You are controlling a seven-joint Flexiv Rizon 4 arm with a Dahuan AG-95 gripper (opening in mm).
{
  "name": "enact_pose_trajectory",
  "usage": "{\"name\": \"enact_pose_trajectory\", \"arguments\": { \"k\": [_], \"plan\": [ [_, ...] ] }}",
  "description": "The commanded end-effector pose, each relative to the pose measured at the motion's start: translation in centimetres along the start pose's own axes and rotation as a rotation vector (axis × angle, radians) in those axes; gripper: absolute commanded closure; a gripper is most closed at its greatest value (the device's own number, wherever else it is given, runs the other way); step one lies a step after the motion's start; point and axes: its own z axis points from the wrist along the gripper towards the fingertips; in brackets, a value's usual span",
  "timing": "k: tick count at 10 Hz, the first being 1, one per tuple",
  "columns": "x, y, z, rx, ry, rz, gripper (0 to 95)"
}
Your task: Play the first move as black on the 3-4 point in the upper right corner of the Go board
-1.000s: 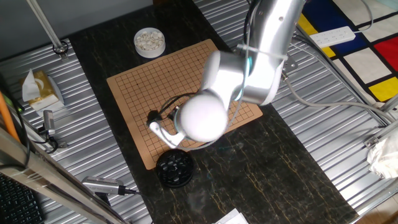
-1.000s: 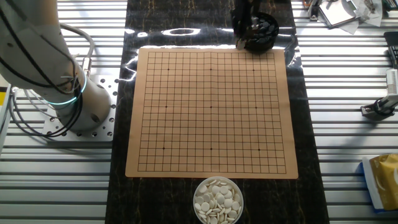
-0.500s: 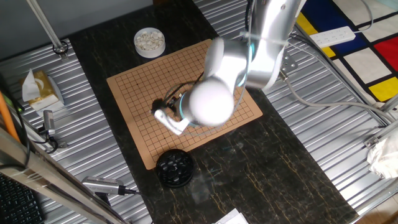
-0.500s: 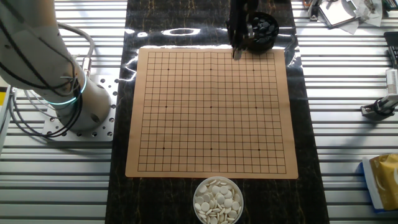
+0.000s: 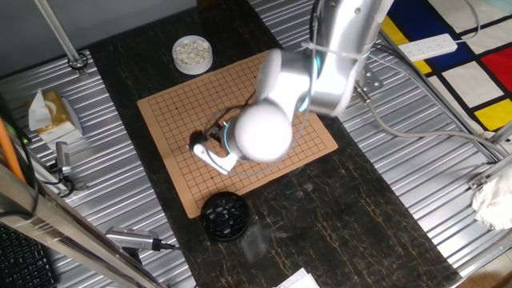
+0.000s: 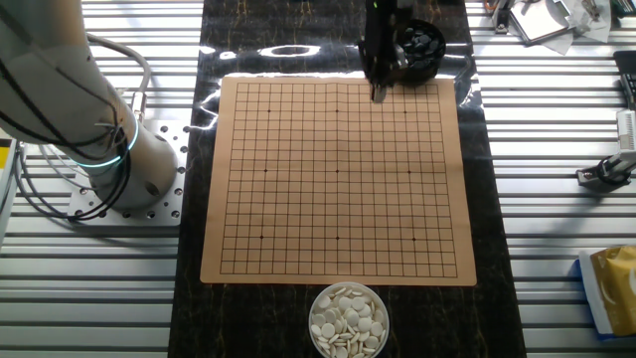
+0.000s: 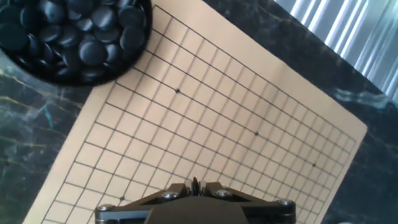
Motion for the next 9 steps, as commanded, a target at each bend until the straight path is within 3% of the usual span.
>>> {"name": "enact_pose_trajectory", "arguments": {
  "k": [1, 3, 5, 7, 9],
  "plan": [
    [0.6, -0.9, 0.9, 0.003, 0.008, -0.009, 95.0],
    [1.4, -2.1, 2.3, 0.011, 0.008, -0.023, 95.0],
    [2.0, -3.5, 3.9, 0.024, -0.012, -0.035, 95.0],
    [1.8, -4.6, 4.3, 0.024, -0.018, -0.04, 95.0],
    [1.8, -4.6, 4.3, -0.028, -0.038, -0.019, 95.0]
  ]
}}
